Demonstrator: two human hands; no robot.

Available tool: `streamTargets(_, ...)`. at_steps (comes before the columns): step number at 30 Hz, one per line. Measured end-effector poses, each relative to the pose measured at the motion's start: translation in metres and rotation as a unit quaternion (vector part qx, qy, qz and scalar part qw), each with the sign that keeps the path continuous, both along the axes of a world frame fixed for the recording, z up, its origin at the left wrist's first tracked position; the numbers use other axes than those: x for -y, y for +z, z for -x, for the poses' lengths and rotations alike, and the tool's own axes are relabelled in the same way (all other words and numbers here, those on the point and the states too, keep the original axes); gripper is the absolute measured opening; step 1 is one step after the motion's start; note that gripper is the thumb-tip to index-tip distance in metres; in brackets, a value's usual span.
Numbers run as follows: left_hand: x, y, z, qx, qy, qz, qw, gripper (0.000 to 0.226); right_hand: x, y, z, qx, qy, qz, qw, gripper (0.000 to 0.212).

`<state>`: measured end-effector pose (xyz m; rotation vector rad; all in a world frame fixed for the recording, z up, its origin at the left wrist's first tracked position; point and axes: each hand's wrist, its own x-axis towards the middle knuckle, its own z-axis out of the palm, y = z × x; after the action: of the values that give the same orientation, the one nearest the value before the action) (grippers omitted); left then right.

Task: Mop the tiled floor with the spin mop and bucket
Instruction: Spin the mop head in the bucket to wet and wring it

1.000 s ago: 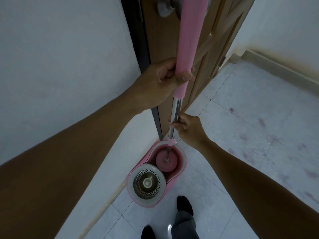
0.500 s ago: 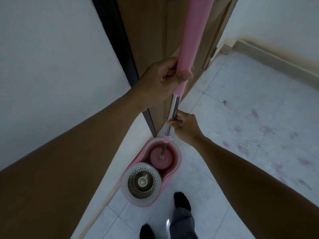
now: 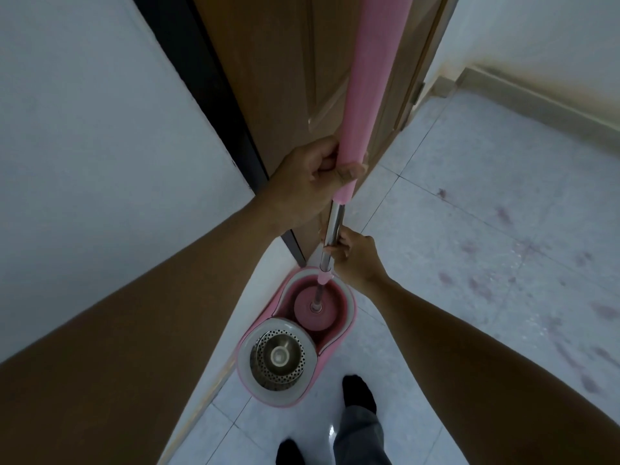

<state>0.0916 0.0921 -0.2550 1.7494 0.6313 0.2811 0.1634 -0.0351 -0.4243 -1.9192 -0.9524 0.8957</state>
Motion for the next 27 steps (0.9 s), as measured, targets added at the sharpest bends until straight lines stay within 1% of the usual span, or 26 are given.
streamTargets(2, 0.007, -0.001, 0.002, -0.009, 0.001, 0.007, 1.000, 0.038, 0.001, 0.002, 0.003, -0.020, -0.016, 0.026, 0.999, 0.013)
streamTargets(5, 0.019, 0.003, 0.007, -0.018, 0.006, 0.016, 1.000, 0.040, 0.006, 0.014, 0.006, -0.073, -0.048, 0.051, 0.995, 0.016)
streamTargets(9, 0.026, 0.040, 0.007, 0.011, 0.008, 0.010, 1.000, 0.049, 0.013, 0.051, 0.006, -0.100, -0.088, -0.001, 0.991, 0.013)
streamTargets(11, 0.027, 0.069, 0.005, 0.014, 0.001, -0.005, 1.000, 0.050, 0.015, 0.074, 0.003, -0.094, -0.096, -0.021, 0.991, 0.011)
streamTargets(13, 0.028, 0.099, 0.004, 0.012, -0.012, -0.019, 1.000, 0.047, 0.017, 0.096, -0.002, -0.054, -0.074, -0.023, 0.996, 0.008)
streamTargets(15, 0.028, 0.126, 0.007, 0.021, -0.029, -0.021, 0.999, 0.043, 0.020, 0.118, -0.007, -0.020, -0.051, -0.030, 0.998, 0.010)
streamTargets(18, 0.026, 0.163, 0.011, 0.059, -0.055, -0.004, 0.997, 0.043, 0.025, 0.148, -0.012, -0.036, -0.009, -0.038, 0.999, 0.003)
streamTargets(20, 0.026, 0.181, 0.014, 0.072, -0.079, 0.010, 0.994, 0.050, 0.030, 0.159, -0.013, -0.021, 0.029, -0.024, 0.999, 0.007)
streamTargets(23, 0.027, 0.187, 0.017, 0.059, -0.104, 0.009, 0.993, 0.052, 0.035, 0.159, -0.011, -0.030, 0.046, -0.012, 0.998, 0.015)
streamTargets(27, 0.032, 0.166, 0.026, 0.051, -0.073, 0.009, 0.996, 0.046, 0.034, 0.145, 0.000, -0.009, 0.050, 0.000, 0.999, 0.009)
